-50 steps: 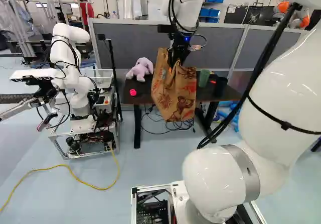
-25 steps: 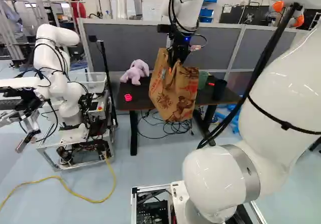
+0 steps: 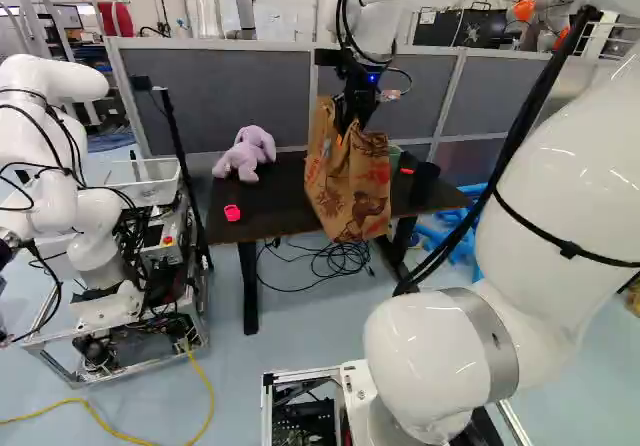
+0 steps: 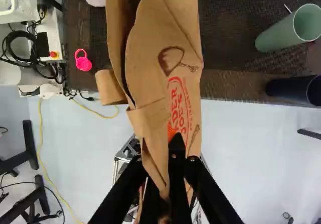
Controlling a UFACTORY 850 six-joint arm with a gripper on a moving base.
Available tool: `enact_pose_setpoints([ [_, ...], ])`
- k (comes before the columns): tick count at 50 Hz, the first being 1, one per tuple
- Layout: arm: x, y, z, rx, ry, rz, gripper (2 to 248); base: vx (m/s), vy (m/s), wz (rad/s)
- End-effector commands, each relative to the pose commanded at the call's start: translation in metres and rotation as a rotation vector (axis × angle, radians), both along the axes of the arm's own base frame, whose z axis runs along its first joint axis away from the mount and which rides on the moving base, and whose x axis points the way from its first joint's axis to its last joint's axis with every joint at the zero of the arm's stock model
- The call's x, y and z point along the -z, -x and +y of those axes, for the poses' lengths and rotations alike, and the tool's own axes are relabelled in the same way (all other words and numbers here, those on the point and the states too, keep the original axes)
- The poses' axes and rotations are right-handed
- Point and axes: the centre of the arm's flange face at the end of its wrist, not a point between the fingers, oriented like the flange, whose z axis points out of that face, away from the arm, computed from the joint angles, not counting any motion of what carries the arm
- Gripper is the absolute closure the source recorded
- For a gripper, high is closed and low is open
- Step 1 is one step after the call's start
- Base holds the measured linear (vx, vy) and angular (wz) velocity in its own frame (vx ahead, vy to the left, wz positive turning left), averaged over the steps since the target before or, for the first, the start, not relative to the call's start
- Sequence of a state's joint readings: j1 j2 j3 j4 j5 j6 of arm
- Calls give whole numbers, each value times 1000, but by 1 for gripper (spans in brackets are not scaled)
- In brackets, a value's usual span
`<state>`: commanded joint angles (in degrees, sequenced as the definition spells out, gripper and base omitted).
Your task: Pick up the bag on the ground and place it on the table
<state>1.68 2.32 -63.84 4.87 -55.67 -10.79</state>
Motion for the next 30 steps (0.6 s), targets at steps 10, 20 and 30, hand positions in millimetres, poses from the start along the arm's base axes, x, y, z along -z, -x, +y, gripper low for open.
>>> enact_pose_setpoints([
  [10, 0, 0, 0, 0, 0, 0, 229, 156, 0, -24],
  [20, 0, 0, 0, 0, 0, 0, 229, 156, -1, -24],
  [30, 0, -12, 0, 1, 0, 0, 229, 67, 0, -4],
])
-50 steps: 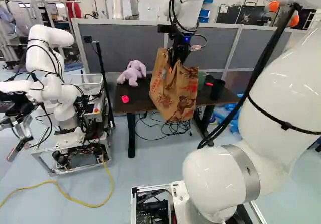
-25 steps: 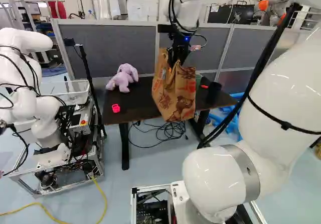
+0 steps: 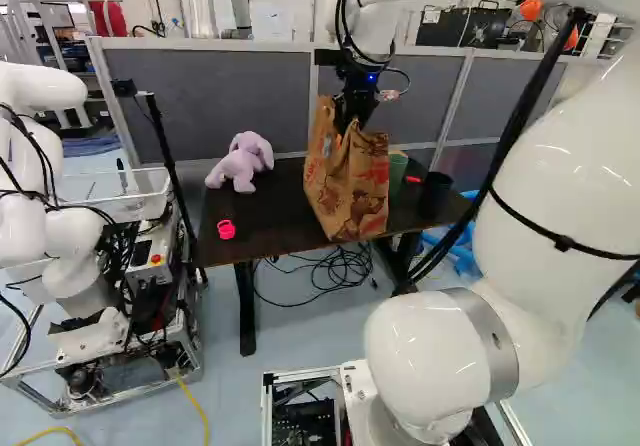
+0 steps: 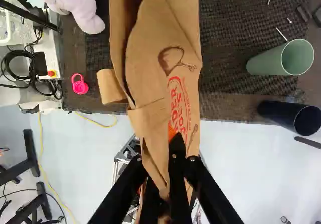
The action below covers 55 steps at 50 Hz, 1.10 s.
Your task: Pick up the bag on the ground and place it on the table
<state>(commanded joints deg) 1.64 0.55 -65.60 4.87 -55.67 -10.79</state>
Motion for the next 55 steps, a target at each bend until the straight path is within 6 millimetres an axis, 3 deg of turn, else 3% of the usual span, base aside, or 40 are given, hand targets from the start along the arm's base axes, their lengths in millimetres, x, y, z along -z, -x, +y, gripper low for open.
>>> enact_pose_setpoints([
  [31, 0, -31, 1, 7, -9, -16, 229, -3, 0, 1],
  [55, 31, -71, 8, 25, -51, 26, 229, 0, 0, 0],
])
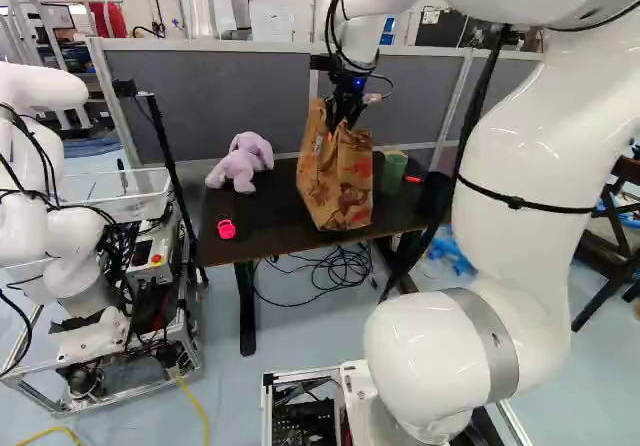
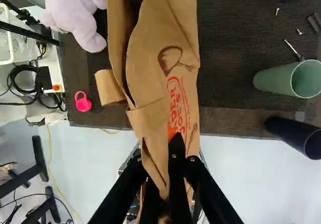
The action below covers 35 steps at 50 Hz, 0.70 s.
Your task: Pick up the bag on the ground and place it on the table
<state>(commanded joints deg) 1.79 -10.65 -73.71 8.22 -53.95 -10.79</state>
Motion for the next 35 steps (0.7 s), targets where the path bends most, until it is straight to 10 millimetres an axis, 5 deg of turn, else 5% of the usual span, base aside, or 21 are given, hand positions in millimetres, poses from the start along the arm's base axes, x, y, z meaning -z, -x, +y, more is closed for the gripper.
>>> enact_pose_setpoints([
  [35, 51, -55, 14, 31, -52, 2, 229, 0, 0, 0],
])
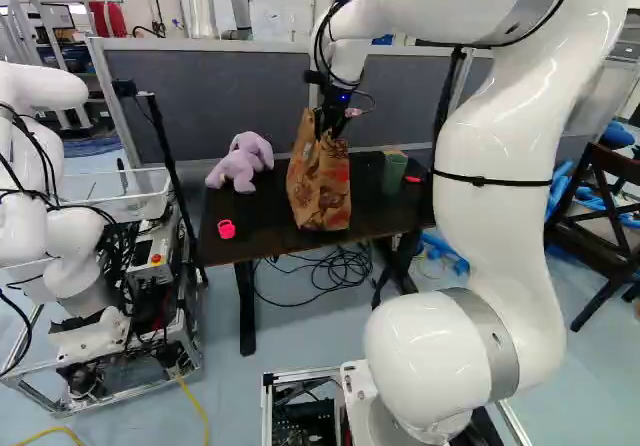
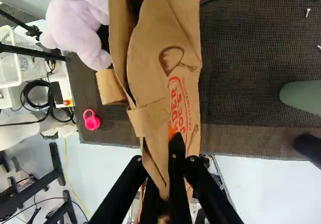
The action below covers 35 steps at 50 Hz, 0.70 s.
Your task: Pick up the bag on the ground and place it on the table
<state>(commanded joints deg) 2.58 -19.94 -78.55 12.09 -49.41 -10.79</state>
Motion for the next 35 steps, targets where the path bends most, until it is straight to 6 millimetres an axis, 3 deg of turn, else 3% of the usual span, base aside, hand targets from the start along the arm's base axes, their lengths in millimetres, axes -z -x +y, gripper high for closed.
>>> enact_pose_setpoints([
  [16, 22, -17, -2, -12, 31, -4, 229, 0, 0, 0],
  [33, 25, -18, -2, -13, 32, -1, 227, 0, 0, 0],
  [34, 25, -18, -2, -13, 32, -1, 200, 0, 0, 0],
  [35, 25, -18, -2, -13, 32, -1, 200, 0, 0, 0],
])
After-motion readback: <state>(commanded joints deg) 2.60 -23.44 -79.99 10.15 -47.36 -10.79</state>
